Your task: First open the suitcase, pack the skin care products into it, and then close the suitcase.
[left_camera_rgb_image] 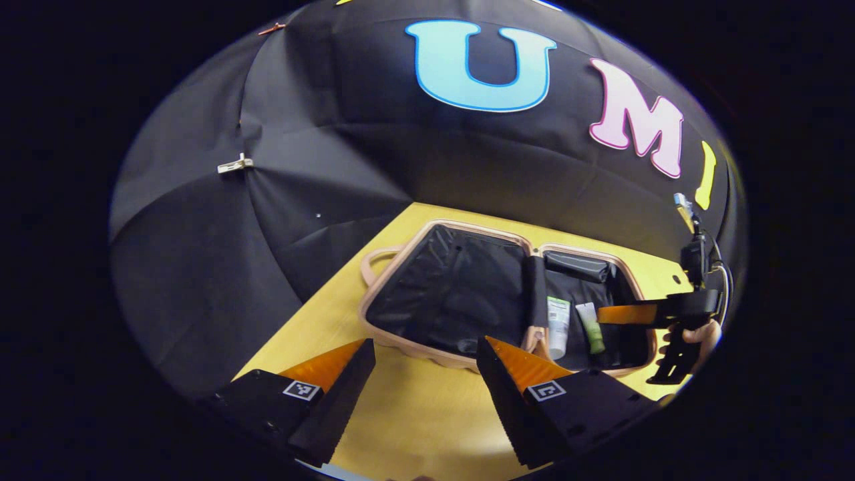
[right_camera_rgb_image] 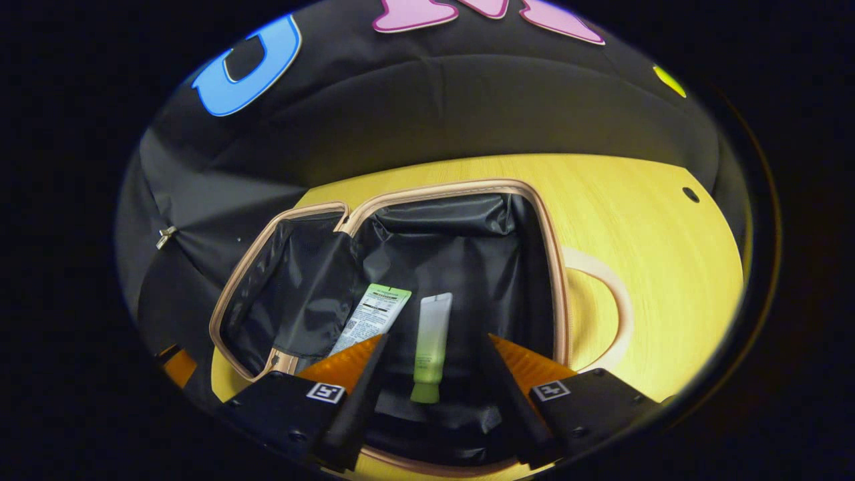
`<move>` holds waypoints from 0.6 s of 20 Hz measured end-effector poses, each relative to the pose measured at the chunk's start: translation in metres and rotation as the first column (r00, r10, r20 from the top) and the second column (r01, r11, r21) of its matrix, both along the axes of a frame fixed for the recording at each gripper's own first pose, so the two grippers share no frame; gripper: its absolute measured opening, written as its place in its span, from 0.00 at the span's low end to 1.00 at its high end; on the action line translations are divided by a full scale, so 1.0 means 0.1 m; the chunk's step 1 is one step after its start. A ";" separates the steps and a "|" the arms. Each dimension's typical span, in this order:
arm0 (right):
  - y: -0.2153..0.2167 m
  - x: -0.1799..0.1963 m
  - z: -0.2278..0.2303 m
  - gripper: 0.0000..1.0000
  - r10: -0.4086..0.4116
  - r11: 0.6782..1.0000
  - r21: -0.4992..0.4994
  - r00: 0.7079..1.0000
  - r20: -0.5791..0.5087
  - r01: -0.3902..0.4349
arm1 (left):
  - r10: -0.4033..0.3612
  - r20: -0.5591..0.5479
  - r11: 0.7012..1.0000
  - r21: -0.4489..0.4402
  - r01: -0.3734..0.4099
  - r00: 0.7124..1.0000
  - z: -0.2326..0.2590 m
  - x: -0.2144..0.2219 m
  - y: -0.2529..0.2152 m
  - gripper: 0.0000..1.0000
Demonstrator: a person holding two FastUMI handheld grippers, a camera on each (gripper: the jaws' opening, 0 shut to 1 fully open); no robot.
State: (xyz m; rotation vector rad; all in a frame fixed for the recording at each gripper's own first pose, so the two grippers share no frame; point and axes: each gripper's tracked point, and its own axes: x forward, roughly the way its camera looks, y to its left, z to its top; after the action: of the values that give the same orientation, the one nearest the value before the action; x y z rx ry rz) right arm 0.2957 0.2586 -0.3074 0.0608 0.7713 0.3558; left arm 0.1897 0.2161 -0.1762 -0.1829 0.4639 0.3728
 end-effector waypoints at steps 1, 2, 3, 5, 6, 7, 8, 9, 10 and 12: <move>-0.03 -0.03 0.09 0.95 0.012 1.000 -0.003 1.000 0.022 -0.012 | 0.016 0.009 1.000 0.014 -0.016 1.000 0.02 0.03 0.11 0.96; -0.06 -0.06 0.17 0.97 0.018 1.000 -0.004 0.999 0.048 -0.018 | 0.028 0.025 0.999 0.030 -0.028 0.999 0.04 0.08 0.23 0.96; -0.11 -0.10 0.26 0.98 0.021 1.000 -0.006 0.997 0.074 -0.020 | 0.038 0.035 0.998 0.044 -0.039 0.999 0.05 0.16 0.37 0.96; -0.24 -0.17 0.42 0.98 0.023 1.000 -0.012 0.991 0.129 -0.021 | 0.075 0.000 0.995 0.073 -0.075 0.997 -0.04 0.27 0.72 0.96; -0.34 -0.20 0.52 0.98 0.009 1.000 -0.012 0.986 0.165 -0.007 | 0.095 -0.006 0.991 0.097 -0.094 0.995 -0.05 0.34 0.89 0.96; -0.42 -0.22 0.65 0.98 -0.009 1.000 0.002 0.978 0.208 0.009 | 0.103 0.005 0.989 0.103 -0.103 0.995 -0.06 0.46 1.05 0.97; -0.51 -0.27 0.74 0.98 -0.015 1.000 0.005 0.969 0.246 0.014 | 0.106 0.019 0.991 0.081 -0.107 0.994 -0.08 0.63 1.18 0.97; -0.62 -0.31 0.79 0.97 -0.021 1.000 -0.005 0.961 0.276 0.023 | 0.102 0.018 0.994 0.042 -0.102 0.995 -0.13 0.76 1.28 0.96; -0.75 -0.35 0.81 0.97 -0.030 0.999 -0.022 0.954 0.299 0.039 | 0.117 0.007 0.993 0.010 -0.117 0.993 -0.18 0.87 1.41 0.96; -0.94 -0.47 0.79 0.98 -0.030 0.997 -0.054 0.952 0.306 0.048 | 0.122 -0.013 0.992 -0.023 -0.122 0.992 -0.29 1.09 1.68 0.95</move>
State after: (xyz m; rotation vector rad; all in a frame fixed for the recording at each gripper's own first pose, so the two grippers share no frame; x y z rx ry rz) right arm 0.2492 0.1648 -0.2283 -0.0358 0.4733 0.2952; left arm 0.2985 0.3842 -0.2054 -0.2334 0.4703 0.4884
